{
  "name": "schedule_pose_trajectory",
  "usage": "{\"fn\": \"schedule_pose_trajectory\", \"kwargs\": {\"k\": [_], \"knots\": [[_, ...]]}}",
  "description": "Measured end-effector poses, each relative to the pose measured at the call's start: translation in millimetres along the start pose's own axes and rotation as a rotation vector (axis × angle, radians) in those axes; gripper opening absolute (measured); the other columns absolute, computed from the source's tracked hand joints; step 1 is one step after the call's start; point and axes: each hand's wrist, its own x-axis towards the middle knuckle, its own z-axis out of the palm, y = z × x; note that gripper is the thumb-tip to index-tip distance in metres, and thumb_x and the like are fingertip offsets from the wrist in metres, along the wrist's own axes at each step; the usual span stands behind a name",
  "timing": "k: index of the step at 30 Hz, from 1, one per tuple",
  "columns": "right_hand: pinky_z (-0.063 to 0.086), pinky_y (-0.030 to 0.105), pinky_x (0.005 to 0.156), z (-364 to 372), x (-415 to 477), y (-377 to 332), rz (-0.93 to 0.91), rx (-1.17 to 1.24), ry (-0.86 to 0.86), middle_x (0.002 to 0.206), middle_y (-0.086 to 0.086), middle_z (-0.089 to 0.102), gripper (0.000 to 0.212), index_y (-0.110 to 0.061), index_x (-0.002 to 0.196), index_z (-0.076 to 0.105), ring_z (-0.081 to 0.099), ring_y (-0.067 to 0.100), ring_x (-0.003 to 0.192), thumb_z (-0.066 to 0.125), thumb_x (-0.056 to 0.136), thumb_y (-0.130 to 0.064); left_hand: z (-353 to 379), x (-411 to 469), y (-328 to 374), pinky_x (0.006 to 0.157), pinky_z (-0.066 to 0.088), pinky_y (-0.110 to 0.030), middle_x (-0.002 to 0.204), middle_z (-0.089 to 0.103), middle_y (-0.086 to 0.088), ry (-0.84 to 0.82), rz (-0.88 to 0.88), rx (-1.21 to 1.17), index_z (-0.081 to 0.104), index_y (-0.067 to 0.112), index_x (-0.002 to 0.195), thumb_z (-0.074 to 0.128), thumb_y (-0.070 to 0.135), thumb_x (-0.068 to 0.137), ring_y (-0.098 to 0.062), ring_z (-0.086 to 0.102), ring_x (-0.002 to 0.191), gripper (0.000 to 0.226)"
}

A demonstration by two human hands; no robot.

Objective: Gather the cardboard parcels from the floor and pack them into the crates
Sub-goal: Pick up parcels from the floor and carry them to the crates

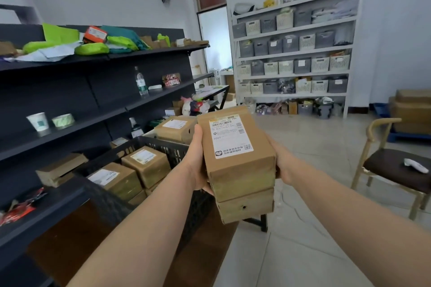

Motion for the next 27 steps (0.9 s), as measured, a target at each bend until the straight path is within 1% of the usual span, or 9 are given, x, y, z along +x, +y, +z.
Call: {"fn": "schedule_pose_trajectory", "kwargs": {"k": [2, 5, 8, 10, 14, 17, 19, 23, 27], "knots": [[0.046, 0.029, 0.071, 4.2, 30.4, -21.0, -0.064, -0.024, -0.002, 0.088, 0.001, 0.067, 0.046, -0.028, 0.084, 0.063, 0.059, 0.019, 0.08, 0.036, 0.093, -0.065, 0.0, 32.1, 24.5, 0.104, 0.035, -0.068, 0.102, 0.076, -0.014, -0.026, 0.052, -0.022, 0.072, 0.024, 0.109, 0.026, 0.096, 0.068, -0.042, 0.064, 0.108, 0.095], [0.044, 0.033, 0.086, 8.0, 81.2, -54.6, -0.158, -0.015, 0.019, 0.091, -0.005, 0.063, 0.038, -0.037, 0.088, 0.058, 0.056, 0.019, 0.092, 0.034, 0.093, -0.066, 3.2, 78.2, 67.5, 0.103, 0.04, -0.061, 0.095, 0.077, -0.013, -0.052, 0.113, -0.061, 0.076, 0.023, 0.097, 0.028, 0.095, 0.071, -0.038, 0.068, 0.099, 0.09], [0.045, 0.028, 0.067, 7.7, 125.8, -83.5, -0.211, 0.029, 0.022, 0.088, -0.006, 0.064, 0.035, -0.038, 0.088, 0.058, 0.057, 0.014, 0.083, 0.035, 0.096, -0.062, 9.7, 115.9, 107.2, 0.089, 0.051, -0.052, 0.092, 0.077, -0.013, -0.09, 0.182, -0.071, 0.08, 0.022, 0.078, 0.028, 0.091, 0.076, -0.034, 0.073, 0.08, 0.086], [0.045, 0.028, 0.062, 7.5, 155.1, -98.1, -0.209, 0.059, 0.034, 0.084, -0.007, 0.064, 0.036, -0.035, 0.087, 0.06, 0.058, 0.013, 0.079, 0.035, 0.096, -0.061, 11.7, 138.8, 129.6, 0.098, 0.046, -0.056, 0.097, 0.077, -0.012, -0.11, 0.214, -0.072, 0.082, 0.024, 0.075, 0.028, 0.09, 0.077, -0.035, 0.071, 0.091, 0.086], [0.049, 0.033, 0.082, 12.5, 215.0, -120.2, -0.24, 0.101, 0.01, 0.088, -0.007, 0.067, 0.035, -0.036, 0.088, 0.063, 0.061, 0.018, 0.091, 0.039, 0.094, -0.061, 10.7, 184.9, 168.6, 0.102, 0.042, -0.058, 0.105, 0.076, -0.011, -0.076, 0.247, -0.083, 0.078, 0.028, 0.101, 0.031, 0.092, 0.075, -0.038, 0.069, 0.103, 0.083], [0.049, 0.029, 0.073, 18.8, 264.8, -131.8, -0.226, 0.125, -0.043, 0.092, -0.006, 0.069, 0.039, -0.034, 0.091, 0.065, 0.062, 0.016, 0.092, 0.04, 0.093, -0.063, 10.9, 219.1, 187.7, 0.078, 0.056, -0.044, 0.102, 0.077, -0.009, -0.054, 0.292, -0.106, 0.075, 0.028, 0.102, 0.028, 0.086, 0.082, -0.032, 0.075, 0.086, 0.077], [0.05, 0.026, 0.069, 20.9, 302.2, -135.6, -0.194, 0.132, -0.084, 0.094, -0.005, 0.073, 0.041, -0.031, 0.092, 0.066, 0.065, 0.016, 0.092, 0.042, 0.092, -0.064, 12.7, 246.2, 194.1, 0.071, 0.058, -0.04, 0.103, 0.076, -0.009, -0.035, 0.31, -0.137, 0.073, 0.028, 0.107, 0.026, 0.083, 0.085, -0.031, 0.075, 0.084, 0.075], [0.047, 0.013, 0.041, 21.0, 383.3, -130.0, -0.151, 0.158, -0.201, 0.064, -0.008, 0.072, 0.04, -0.027, 0.083, 0.065, 0.067, 0.007, 0.05, 0.042, 0.095, -0.057, 17.6, 305.8, 199.8, 0.078, 0.058, -0.044, 0.102, 0.077, -0.009, 0.061, 0.326, -0.209, 0.074, 0.027, 0.103, 0.03, 0.08, 0.087, -0.032, 0.075, 0.089, 0.07], [0.048, 0.023, 0.056, 19.4, 459.5, -122.1, -0.042, 0.145, -0.314, 0.079, -0.004, 0.071, 0.041, -0.027, 0.087, 0.067, 0.066, 0.013, 0.07, 0.045, 0.093, -0.061, 24.9, 363.5, 197.2, 0.089, 0.055, -0.052, 0.104, 0.076, -0.009, 0.224, 0.276, -0.266, 0.074, 0.028, 0.105, 0.034, 0.083, 0.084, -0.034, 0.073, 0.094, 0.072]]}}
